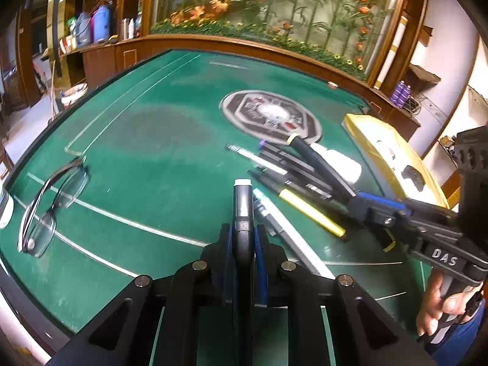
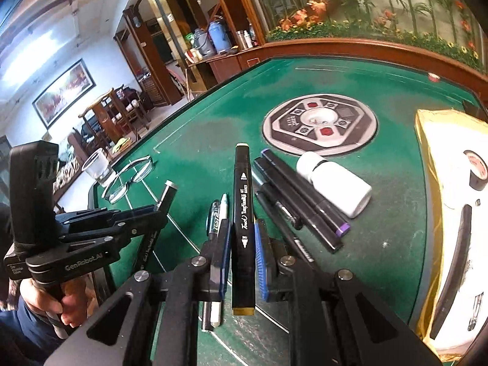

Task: Organize rigid objects
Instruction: 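Grasp a black marker with the right tool while the left tool grasps another black marker, then carry both black markers onto the tray and open both tools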

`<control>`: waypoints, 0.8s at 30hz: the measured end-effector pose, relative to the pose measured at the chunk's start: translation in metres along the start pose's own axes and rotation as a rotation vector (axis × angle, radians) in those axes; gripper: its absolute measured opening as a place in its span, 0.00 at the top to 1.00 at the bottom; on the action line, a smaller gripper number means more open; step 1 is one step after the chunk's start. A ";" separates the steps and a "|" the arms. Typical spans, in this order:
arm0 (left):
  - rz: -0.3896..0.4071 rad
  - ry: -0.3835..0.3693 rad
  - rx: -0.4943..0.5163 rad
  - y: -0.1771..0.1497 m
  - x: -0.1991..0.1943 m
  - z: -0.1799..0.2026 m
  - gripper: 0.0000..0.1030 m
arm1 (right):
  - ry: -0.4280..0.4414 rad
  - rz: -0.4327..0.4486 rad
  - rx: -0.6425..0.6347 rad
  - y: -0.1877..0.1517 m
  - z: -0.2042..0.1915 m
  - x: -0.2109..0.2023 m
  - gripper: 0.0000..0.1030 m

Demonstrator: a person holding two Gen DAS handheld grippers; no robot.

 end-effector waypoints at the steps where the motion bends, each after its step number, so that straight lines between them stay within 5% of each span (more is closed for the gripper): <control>1: 0.008 -0.007 0.005 0.003 -0.003 0.004 0.86 | 0.000 0.006 0.006 0.000 0.002 -0.002 0.86; 24: 0.129 -0.209 0.139 0.054 -0.060 0.112 0.86 | -0.088 0.241 0.168 0.004 0.067 -0.089 0.86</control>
Point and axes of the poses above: each gripper's, at about its wrist camera, not at the fingertips, and x roughly the way its jaws point, z to its right, y to its top, the point moved 4 cm from there along x, roughly the way its jaws point, and after that the axes turned 12 degrees about y, right-handed, at the moved point
